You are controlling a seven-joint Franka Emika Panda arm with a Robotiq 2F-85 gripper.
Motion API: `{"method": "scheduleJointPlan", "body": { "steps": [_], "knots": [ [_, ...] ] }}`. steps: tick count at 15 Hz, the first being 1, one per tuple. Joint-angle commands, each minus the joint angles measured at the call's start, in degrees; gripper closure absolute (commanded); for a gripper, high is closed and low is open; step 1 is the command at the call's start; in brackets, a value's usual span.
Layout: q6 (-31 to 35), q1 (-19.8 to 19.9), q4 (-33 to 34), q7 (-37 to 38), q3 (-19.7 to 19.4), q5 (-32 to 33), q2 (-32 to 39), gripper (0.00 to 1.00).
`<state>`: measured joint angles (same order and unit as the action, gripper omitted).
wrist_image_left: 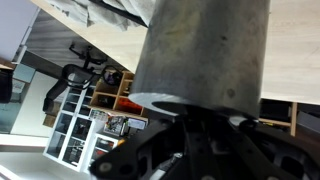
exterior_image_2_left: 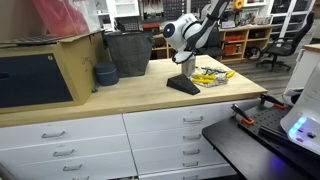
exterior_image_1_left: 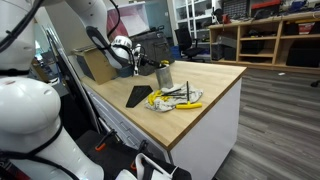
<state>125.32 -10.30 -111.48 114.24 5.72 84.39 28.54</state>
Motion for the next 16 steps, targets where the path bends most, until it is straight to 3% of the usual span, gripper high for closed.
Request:
{"method": "scheduleJointPlan", "body": {
  "steps": [1,5,10,14,16],
  "knots": [
    [1.97,0.54,-2.50,0.01,1.22,-0.02,0.18,0.62],
    [7.65,3.07,-6.49,-1.50,1.77,-1.01,-4.07,0.34],
    [22.90,7.97,-11.27,-10.37,0.98,-5.40,-11.47,0.19],
    [36.29,13.20,-14.84,-29.30,0.27,-20.35,-14.51,0.18],
    [40.07,19.94,-17.84,-39.91,5.59,-29.39,-14.91,0.18]
  ]
}}
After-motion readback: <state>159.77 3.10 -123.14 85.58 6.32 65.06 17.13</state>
